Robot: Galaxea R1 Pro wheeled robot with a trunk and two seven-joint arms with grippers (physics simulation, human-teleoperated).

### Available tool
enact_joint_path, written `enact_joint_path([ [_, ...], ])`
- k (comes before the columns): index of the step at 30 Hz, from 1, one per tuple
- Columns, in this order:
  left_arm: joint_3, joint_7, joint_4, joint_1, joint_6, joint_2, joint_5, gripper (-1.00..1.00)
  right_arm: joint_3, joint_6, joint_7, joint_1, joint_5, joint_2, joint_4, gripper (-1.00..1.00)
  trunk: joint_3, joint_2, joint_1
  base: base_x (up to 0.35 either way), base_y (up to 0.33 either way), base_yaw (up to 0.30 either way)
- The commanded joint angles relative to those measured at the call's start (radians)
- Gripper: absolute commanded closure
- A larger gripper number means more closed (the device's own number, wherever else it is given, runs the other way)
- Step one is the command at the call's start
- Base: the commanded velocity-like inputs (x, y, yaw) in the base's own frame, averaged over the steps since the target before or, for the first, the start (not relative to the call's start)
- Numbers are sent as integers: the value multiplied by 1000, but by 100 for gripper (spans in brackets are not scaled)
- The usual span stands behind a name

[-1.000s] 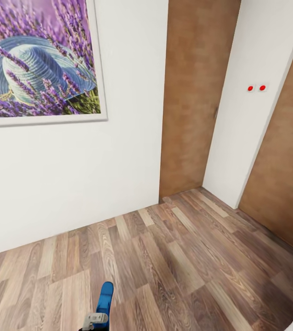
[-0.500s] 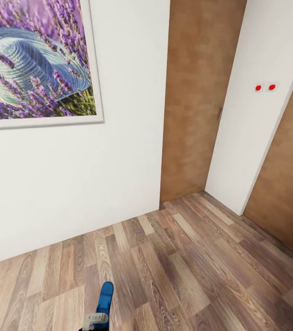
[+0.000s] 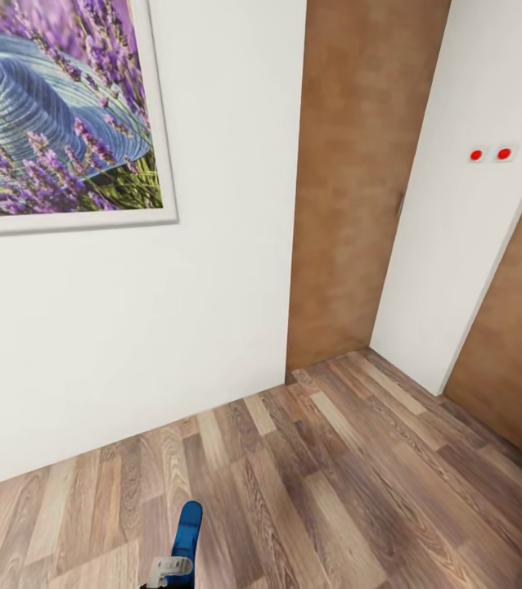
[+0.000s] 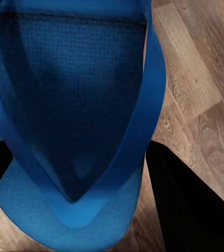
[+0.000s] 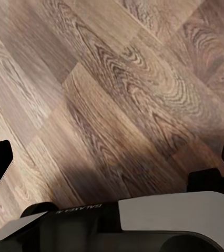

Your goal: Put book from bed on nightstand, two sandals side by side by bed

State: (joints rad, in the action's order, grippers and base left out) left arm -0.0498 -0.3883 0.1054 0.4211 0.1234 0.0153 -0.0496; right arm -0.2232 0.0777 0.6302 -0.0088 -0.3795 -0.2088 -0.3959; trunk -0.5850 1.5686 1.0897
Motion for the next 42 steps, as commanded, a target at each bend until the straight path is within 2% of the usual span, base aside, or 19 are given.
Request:
enact_joint_path([
  [1,-5,-7,-1,1,0,0,-4,100,-4,8,5,-1,-9,0,0,-100,-1,0,0,302,0,0],
  [19,-5,-7,-1,1,0,0,-4,100,-2,8,6,0,-8,0,0,-100,-1,0,0,302,0,1],
  [29,-5,-7,-1,1,0,0,-4,100,-2,8,6,0,-8,0,0,-100,-1,0,0,295,0,200],
  [42,-5,-7,-1,1,0,0,-4,100,-2,8,5,0,-8,0,0,-100,-1,0,0,142,0,23],
])
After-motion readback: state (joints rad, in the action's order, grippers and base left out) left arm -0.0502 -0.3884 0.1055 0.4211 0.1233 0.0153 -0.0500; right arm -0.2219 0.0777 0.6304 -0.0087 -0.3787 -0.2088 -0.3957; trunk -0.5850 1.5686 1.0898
